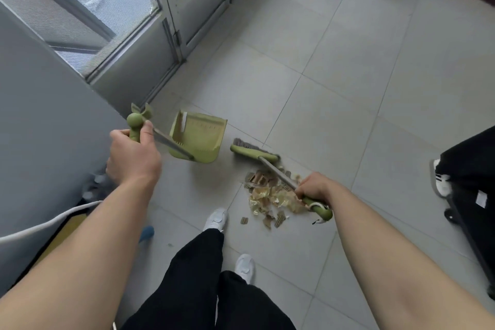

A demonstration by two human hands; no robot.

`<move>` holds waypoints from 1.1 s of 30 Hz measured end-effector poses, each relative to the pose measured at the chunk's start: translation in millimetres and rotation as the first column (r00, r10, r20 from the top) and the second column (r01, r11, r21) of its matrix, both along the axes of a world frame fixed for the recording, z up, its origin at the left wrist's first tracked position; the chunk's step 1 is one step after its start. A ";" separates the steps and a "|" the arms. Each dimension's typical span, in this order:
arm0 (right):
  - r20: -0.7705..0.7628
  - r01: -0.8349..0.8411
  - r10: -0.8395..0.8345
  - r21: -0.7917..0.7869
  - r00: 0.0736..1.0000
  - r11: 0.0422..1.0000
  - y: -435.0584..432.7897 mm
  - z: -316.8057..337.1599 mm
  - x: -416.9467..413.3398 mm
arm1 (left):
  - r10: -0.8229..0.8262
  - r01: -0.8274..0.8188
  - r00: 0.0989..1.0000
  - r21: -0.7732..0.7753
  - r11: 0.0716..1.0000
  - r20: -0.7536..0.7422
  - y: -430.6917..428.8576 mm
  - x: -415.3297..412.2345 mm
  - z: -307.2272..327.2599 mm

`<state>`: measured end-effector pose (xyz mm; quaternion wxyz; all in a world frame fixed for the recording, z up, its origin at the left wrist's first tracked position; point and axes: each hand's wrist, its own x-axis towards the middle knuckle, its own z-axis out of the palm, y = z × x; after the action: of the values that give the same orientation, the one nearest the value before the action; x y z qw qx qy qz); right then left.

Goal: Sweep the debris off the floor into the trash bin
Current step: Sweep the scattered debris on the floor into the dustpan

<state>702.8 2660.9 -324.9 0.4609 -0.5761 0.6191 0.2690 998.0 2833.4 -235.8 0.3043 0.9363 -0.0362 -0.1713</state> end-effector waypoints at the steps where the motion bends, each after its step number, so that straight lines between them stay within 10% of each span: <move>1: -0.006 -0.027 0.027 -0.007 1.000 1.000 5.5 1.5 -8.6 | 0.013 -0.013 1.000 -0.012 1.000 -0.003 8.6 -7.2 -0.7; 13: 0.151 0.295 -0.278 -0.108 0.949 0.949 58.6 27.9 -87.6 | 0.078 -0.078 0.997 -0.002 0.997 -0.001 92.0 -79.3 7.7; 25: 0.290 0.640 -0.799 0.484 0.526 0.597 102.6 33.2 1.2 | 0.064 -0.064 0.998 0.044 0.997 0.004 149.0 -39.2 8.8; 33: 0.421 0.659 -0.828 0.508 0.371 0.554 166.5 2.7 40.3 | -0.046 0.044 0.999 0.087 0.995 0.015 176.5 1.3 10.9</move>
<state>743.1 2827.4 -322.1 0.7764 -0.2193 0.5824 -0.0992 999.4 3009.9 -224.9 0.2594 0.9490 -0.0525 -0.1715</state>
